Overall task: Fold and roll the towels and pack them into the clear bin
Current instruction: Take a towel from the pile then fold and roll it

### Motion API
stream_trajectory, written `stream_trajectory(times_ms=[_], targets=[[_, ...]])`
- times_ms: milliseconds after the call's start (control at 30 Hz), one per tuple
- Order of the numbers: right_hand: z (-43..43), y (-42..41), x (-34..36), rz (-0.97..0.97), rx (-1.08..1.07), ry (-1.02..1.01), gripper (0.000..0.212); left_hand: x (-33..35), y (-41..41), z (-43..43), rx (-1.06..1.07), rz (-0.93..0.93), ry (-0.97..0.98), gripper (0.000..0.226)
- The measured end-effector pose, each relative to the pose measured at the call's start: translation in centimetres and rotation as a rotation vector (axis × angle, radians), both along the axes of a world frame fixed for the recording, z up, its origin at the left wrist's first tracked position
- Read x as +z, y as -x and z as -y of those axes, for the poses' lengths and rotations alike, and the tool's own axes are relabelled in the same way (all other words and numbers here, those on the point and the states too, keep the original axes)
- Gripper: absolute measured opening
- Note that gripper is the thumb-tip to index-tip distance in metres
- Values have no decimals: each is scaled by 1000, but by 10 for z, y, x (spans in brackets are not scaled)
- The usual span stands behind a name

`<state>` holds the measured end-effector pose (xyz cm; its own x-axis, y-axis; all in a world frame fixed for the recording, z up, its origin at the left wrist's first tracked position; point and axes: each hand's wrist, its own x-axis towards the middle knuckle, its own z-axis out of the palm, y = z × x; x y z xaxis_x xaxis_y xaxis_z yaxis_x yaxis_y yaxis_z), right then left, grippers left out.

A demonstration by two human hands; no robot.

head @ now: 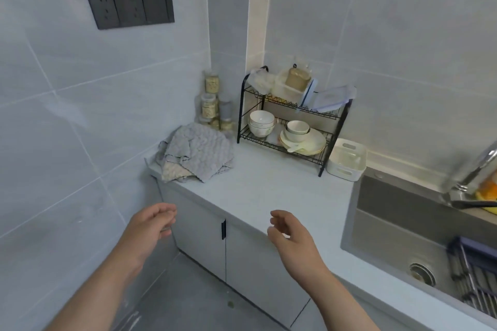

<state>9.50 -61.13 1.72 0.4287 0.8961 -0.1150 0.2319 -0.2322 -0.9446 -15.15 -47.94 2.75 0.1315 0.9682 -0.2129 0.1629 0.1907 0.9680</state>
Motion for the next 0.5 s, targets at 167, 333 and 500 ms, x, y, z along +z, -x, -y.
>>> stream_trajectory(times_ms=[167, 333, 500], targets=[[-91, -19, -8, 69, 76, 9, 32, -1, -18, -70, 26, -52, -15, 16], [-174, -17, -10, 137, 157, 41, 43, 0, -11, -137, 22, -132, -33, 13], [-259, -14, -25, 185, 187, 108, 47, -6, -16, -248, -111, -287, -129, 8]])
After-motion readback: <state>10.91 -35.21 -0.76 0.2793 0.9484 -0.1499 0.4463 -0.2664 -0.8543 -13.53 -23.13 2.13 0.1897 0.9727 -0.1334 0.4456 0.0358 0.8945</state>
